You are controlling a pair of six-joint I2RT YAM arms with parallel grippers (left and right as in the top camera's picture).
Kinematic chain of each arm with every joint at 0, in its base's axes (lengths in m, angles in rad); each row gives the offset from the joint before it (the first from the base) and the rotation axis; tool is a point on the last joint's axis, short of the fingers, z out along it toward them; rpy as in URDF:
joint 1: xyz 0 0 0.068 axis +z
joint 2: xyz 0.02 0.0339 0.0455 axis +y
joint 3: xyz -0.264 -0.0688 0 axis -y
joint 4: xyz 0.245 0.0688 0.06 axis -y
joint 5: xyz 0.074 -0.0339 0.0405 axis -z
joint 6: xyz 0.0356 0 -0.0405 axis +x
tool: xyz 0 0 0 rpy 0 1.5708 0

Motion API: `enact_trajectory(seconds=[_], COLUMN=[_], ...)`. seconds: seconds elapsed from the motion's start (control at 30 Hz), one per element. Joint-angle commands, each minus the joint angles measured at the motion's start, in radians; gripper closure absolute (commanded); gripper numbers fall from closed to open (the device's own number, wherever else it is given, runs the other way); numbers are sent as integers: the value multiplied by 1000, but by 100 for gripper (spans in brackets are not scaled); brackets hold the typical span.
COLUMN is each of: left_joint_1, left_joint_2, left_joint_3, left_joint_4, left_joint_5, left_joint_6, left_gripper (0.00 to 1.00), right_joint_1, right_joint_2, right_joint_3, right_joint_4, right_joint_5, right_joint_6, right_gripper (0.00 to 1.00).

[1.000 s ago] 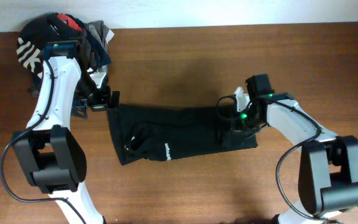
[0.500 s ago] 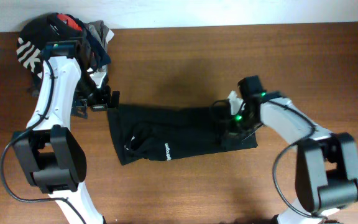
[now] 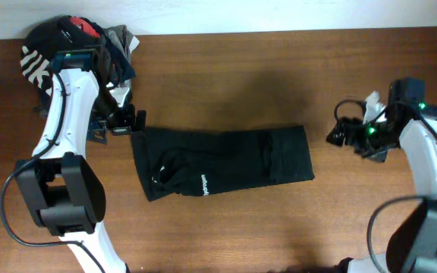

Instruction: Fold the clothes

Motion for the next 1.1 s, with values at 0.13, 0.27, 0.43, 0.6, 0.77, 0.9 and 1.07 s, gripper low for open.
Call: enact_trajectory(seconds=[0.13,0.27,0.43,0.6,0.77,0.9,1.07], left_joint_1=[5,5,5,5,5,5,5], left_joint_2=[-24,-24,-24,-24,-24,-24,-24], left_joint_3=[-4,-4,-4,-5,-5,-5,-5], left_joint_4=[2,-3,-1,-1,3,2,-2], left_joint_5=[-3,-3,-3,-3,-3,-3,-3], left_joint_6=[-10,-10,-10,-10,-10,-10,-10], left_gripper=[1,1,1,1,1,1,1], right_joint_1=[-3,-3,-3,-2,41,96,137], right_joint_2=[131,193,243,268,270,270,270], right_joint_3=[-156,-168,-169,-190,-242,-271,-272], right_joint_4=[159,192,210,235,295,336,338], right_joint_5=[-139,-180,-239,-240,-244,-243,-239], right_joint_6=[-66,-109,-137,-137,-136,-132,-132], right_gripper=[14,14,14,16,22,31,54])
